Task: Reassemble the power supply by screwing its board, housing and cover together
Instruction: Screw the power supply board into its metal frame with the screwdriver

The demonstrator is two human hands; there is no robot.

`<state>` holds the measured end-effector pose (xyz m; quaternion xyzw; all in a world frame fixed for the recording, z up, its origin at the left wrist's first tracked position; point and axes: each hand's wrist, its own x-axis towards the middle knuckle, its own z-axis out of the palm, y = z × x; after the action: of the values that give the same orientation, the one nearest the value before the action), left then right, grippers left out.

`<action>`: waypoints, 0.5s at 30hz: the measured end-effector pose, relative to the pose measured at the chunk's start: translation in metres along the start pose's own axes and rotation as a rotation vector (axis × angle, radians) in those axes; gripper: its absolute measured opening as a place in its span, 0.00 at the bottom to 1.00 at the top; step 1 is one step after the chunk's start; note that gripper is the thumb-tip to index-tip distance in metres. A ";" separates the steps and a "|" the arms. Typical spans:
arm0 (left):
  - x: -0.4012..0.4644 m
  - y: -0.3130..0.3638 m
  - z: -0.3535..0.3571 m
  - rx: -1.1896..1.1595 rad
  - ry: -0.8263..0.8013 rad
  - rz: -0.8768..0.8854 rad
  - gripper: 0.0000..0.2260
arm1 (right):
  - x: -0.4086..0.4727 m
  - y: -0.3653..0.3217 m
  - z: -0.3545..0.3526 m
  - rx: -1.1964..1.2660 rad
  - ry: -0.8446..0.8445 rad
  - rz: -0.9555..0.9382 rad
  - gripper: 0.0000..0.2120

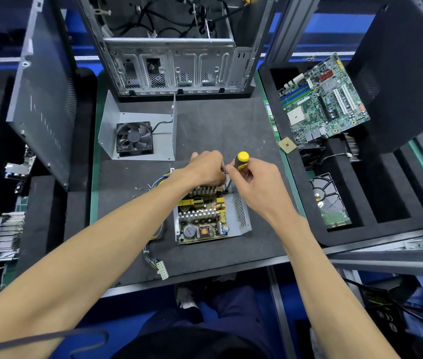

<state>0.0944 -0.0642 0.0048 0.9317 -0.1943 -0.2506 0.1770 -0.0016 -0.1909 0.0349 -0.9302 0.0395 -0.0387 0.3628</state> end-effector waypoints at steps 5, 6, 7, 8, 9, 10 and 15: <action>-0.001 0.000 -0.001 0.006 -0.004 0.021 0.14 | 0.000 0.001 0.000 -0.001 -0.007 -0.002 0.15; -0.001 -0.001 -0.001 0.005 -0.007 0.027 0.15 | 0.000 0.002 0.000 0.005 0.000 -0.002 0.14; -0.002 -0.001 -0.002 0.005 -0.006 0.032 0.15 | -0.001 0.002 0.000 0.008 0.006 -0.002 0.13; -0.002 -0.001 -0.003 0.006 -0.005 0.035 0.16 | -0.001 0.003 0.000 0.009 0.011 -0.002 0.12; -0.003 -0.001 -0.003 0.007 -0.003 0.037 0.16 | -0.001 0.003 0.000 0.009 0.015 -0.001 0.12; -0.004 0.000 -0.003 0.007 0.001 0.039 0.17 | -0.001 0.003 0.000 0.011 0.019 0.000 0.11; -0.006 0.000 -0.005 0.003 0.003 0.028 0.17 | -0.001 0.003 0.001 0.012 0.012 0.000 0.12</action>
<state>0.0925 -0.0607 0.0115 0.9295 -0.2075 -0.2462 0.1796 -0.0025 -0.1920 0.0324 -0.9277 0.0414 -0.0448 0.3683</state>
